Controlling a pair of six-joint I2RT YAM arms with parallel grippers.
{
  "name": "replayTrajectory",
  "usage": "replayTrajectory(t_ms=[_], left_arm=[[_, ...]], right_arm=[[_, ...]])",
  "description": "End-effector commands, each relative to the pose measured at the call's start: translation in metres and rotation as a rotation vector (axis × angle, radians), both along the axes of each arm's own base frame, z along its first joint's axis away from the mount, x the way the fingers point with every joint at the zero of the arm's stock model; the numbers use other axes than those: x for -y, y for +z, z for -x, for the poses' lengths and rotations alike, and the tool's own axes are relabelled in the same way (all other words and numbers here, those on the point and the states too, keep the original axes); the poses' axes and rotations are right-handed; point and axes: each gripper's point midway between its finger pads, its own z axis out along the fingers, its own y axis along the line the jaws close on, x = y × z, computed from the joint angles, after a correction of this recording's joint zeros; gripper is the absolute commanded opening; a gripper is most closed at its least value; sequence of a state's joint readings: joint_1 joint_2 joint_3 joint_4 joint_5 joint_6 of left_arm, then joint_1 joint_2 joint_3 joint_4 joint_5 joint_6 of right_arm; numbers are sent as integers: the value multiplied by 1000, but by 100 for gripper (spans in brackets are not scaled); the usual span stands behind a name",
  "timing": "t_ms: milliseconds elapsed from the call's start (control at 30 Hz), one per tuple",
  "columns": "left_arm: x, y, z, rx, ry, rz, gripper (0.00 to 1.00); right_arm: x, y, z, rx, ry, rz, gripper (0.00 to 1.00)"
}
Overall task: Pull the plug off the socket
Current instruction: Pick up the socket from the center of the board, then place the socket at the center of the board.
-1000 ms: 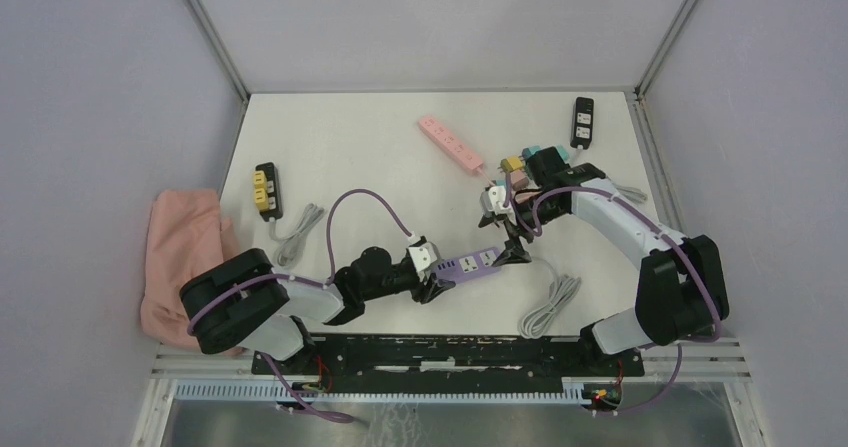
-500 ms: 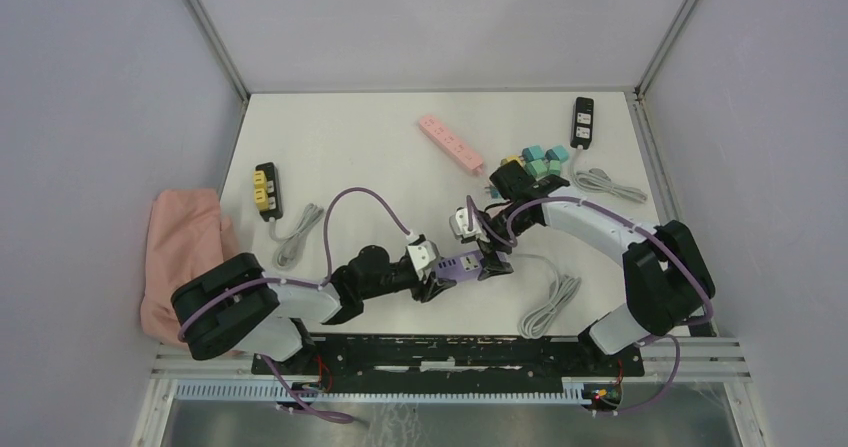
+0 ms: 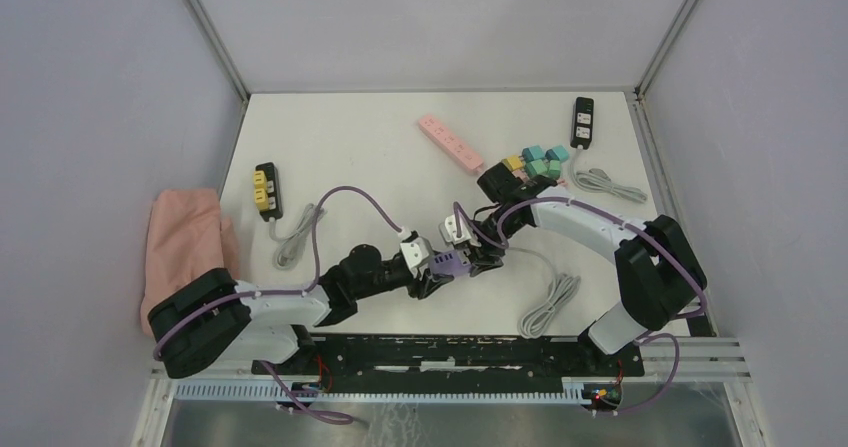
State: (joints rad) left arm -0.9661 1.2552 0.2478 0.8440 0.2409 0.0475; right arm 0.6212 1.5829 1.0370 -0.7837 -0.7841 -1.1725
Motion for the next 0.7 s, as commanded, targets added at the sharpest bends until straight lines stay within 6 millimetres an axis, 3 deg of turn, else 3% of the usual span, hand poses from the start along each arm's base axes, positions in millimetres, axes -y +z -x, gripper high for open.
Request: replayTrajectory(t_ms=[0,100,233,333,500,667], left_arm=[[-2,47,-15,92,70,87,52],[-9,71,-22,22,153,103,78],[-34,108,-29,-72,297,51,88],[-65,136,-31,-68,414,79,99],[-102,165,-30,-59,539,193,99],[-120,159,-26,-74,590,246,99]], right_arm=[[-11,29,-5,-32,-31,-46,6],[-15,43,-18,-117,-129,-73,4],[-22,60,-38,-188,-247,-83,3],[-34,74,-58,-216,-325,-89,1],[-63,96,-119,-218,-529,-108,1],[-95,102,-193,-200,-818,-173,1]])
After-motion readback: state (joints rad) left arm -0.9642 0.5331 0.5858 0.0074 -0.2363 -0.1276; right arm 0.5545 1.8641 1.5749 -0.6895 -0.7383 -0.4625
